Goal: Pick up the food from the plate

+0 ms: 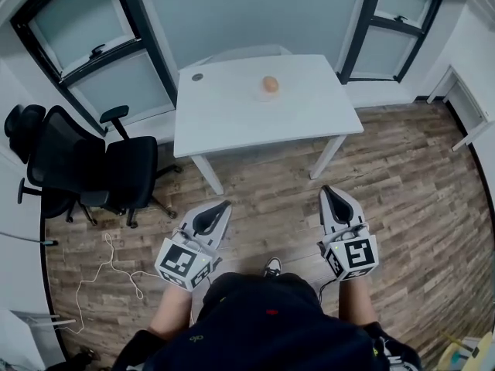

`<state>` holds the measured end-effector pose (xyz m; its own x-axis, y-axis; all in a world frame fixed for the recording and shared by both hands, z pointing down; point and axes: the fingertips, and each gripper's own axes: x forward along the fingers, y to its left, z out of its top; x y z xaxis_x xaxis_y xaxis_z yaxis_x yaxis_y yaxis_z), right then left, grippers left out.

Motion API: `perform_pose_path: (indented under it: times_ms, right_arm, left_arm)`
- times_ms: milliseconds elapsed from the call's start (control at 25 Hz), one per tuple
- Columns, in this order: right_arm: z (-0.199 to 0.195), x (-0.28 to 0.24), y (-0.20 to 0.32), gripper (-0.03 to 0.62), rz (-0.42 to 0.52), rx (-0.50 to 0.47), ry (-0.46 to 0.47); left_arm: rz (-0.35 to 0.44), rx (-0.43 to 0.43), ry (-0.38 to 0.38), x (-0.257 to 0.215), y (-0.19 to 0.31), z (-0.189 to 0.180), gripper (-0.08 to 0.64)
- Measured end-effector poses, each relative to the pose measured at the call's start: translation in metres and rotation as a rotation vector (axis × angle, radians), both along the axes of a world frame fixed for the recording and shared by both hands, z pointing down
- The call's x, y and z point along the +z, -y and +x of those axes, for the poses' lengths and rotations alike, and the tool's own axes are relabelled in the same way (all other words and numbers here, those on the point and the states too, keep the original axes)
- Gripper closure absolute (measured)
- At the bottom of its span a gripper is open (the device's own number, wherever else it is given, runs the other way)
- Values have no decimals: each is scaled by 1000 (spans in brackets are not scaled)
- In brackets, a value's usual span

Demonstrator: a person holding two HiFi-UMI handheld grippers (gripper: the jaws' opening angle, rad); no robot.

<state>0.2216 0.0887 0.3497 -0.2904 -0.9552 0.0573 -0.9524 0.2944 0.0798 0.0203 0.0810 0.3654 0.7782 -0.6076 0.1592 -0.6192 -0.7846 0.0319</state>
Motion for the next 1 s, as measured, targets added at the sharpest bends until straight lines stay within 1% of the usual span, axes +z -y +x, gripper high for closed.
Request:
perform_pose_path:
  times_ms: [200,320,440,600,680,800,880,1000]
  right_arm:
    - [18,11,30,568,-36,-24,4]
    - [14,17,51,568,-52,-46,4]
    - [11,22,77,568,-52,-44,-6]
    - [13,31,121,568,-41,-20,2]
    - [7,34,148,568,-50,-12,-1]
    - [-1,36,195,568,-64,24,-25]
    - [-8,36,229,568,-63,39,-21]
    - [-19,40,273,568,-87,56,-35]
  left_arm:
    - [-22,-9,10,5,29,23,537]
    - [-41,-8,11,11,46,23,537]
    - [-76,-14,-22,22,77,19,537]
    - [-97,-10,-42,37,130,16,537]
    - [-93,5,-34,41,161,11,537]
    - [-86,29,-11,49,212,1,537]
    - [-80,43,-8,52,245,-5,537]
    - [-79,60,-9,54,292,-17,537]
